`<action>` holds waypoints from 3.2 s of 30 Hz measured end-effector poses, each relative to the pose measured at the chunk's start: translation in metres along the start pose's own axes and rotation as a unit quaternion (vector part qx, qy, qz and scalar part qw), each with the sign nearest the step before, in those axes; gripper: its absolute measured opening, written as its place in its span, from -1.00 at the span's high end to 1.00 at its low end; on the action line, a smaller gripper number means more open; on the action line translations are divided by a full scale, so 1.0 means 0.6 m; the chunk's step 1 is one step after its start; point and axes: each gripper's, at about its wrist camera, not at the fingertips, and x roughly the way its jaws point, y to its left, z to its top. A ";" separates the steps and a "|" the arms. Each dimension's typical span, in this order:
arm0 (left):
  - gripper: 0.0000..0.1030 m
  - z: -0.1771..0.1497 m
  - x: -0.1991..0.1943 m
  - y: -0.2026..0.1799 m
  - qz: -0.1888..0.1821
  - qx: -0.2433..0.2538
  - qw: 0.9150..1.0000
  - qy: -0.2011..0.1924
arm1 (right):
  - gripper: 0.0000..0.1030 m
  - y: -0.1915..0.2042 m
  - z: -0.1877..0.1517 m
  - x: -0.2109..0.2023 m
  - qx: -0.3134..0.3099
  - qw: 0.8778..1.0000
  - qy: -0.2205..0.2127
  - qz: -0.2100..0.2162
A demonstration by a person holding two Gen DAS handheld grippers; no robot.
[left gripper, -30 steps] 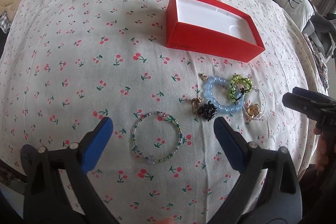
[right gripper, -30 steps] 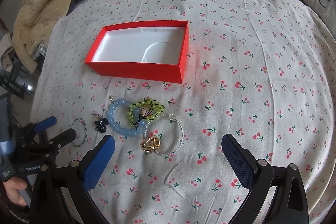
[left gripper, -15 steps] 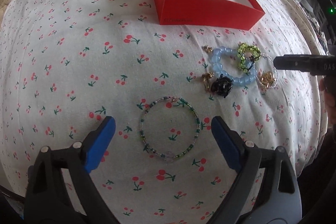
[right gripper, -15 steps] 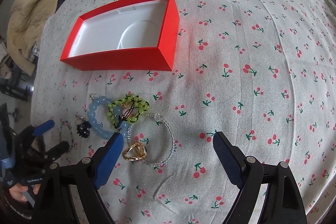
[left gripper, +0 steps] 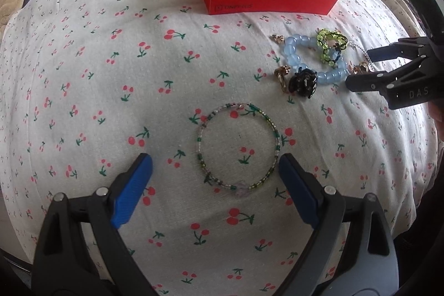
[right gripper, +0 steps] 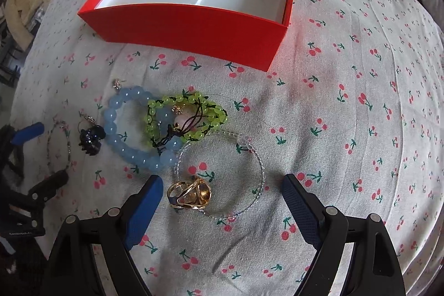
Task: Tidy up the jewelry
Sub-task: 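Close left tool on thin green beaded bracelet while right tool grasps clear beaded bracelet, then lift both bracelets and carry them over the open red box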
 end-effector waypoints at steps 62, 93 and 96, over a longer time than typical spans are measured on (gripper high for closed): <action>-0.03 -0.026 -0.027 -0.047 -0.011 0.020 0.998 -0.052 | 0.41 0.007 0.035 -0.059 -0.052 0.997 -0.040 0.051; -0.03 -0.014 -0.055 -0.042 0.010 -0.015 0.998 -0.063 | 0.91 -0.059 -0.017 -0.129 0.008 0.995 -0.088 0.041; -0.03 -0.004 -0.068 -0.043 0.013 -0.023 0.997 -0.074 | 0.92 -0.063 -0.025 -0.162 0.011 0.993 -0.110 0.050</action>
